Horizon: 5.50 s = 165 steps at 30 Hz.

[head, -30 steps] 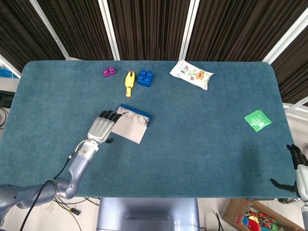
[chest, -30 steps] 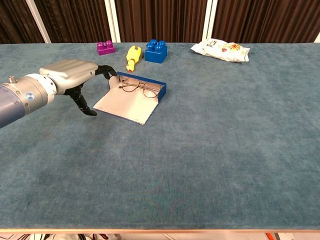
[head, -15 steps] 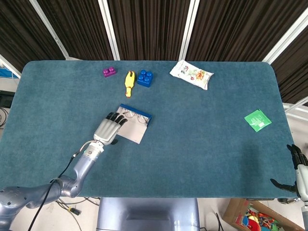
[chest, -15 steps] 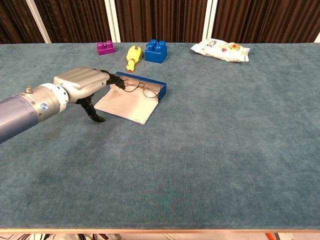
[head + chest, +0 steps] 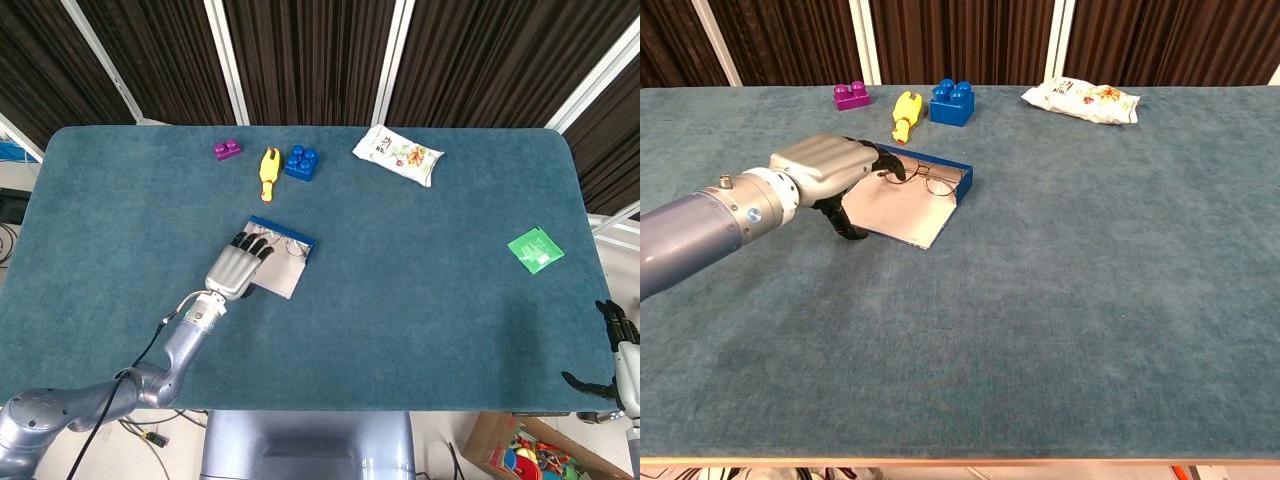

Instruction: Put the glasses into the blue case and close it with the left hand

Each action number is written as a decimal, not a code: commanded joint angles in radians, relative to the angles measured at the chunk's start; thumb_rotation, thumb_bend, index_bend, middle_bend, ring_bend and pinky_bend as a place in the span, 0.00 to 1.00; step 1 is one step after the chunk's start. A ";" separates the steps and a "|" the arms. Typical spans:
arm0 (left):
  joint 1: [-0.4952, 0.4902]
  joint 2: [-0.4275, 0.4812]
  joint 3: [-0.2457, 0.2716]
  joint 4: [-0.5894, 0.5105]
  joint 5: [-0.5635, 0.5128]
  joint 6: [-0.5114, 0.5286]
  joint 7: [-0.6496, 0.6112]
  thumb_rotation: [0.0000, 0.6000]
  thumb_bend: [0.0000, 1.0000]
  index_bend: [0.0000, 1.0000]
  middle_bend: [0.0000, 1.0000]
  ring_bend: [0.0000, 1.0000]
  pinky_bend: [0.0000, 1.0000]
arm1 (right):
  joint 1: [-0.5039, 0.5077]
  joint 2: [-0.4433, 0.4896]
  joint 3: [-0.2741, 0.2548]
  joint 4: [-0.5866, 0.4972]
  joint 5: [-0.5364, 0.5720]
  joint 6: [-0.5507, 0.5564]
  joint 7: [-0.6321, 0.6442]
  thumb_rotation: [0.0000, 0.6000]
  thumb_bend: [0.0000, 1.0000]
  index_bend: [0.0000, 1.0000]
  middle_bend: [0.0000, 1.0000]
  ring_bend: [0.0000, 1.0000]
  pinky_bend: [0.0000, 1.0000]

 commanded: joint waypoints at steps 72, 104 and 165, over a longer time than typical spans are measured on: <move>-0.075 -0.155 -0.127 0.328 0.098 -0.019 -0.072 1.00 0.38 0.57 0.17 0.08 0.10 | -0.003 0.005 0.000 -0.005 0.008 -0.004 0.001 1.00 0.19 0.00 0.02 0.13 0.24; 0.077 0.185 -0.153 -0.253 -0.084 -0.015 0.126 1.00 0.45 0.58 0.16 0.07 0.07 | -0.006 0.011 -0.003 -0.010 0.007 -0.006 0.008 1.00 0.19 0.00 0.02 0.13 0.24; -0.268 -0.144 -0.230 0.369 -0.235 -0.171 0.260 1.00 0.25 0.03 0.11 0.05 0.06 | -0.005 0.017 0.000 -0.018 0.027 -0.017 0.010 1.00 0.19 0.00 0.02 0.13 0.24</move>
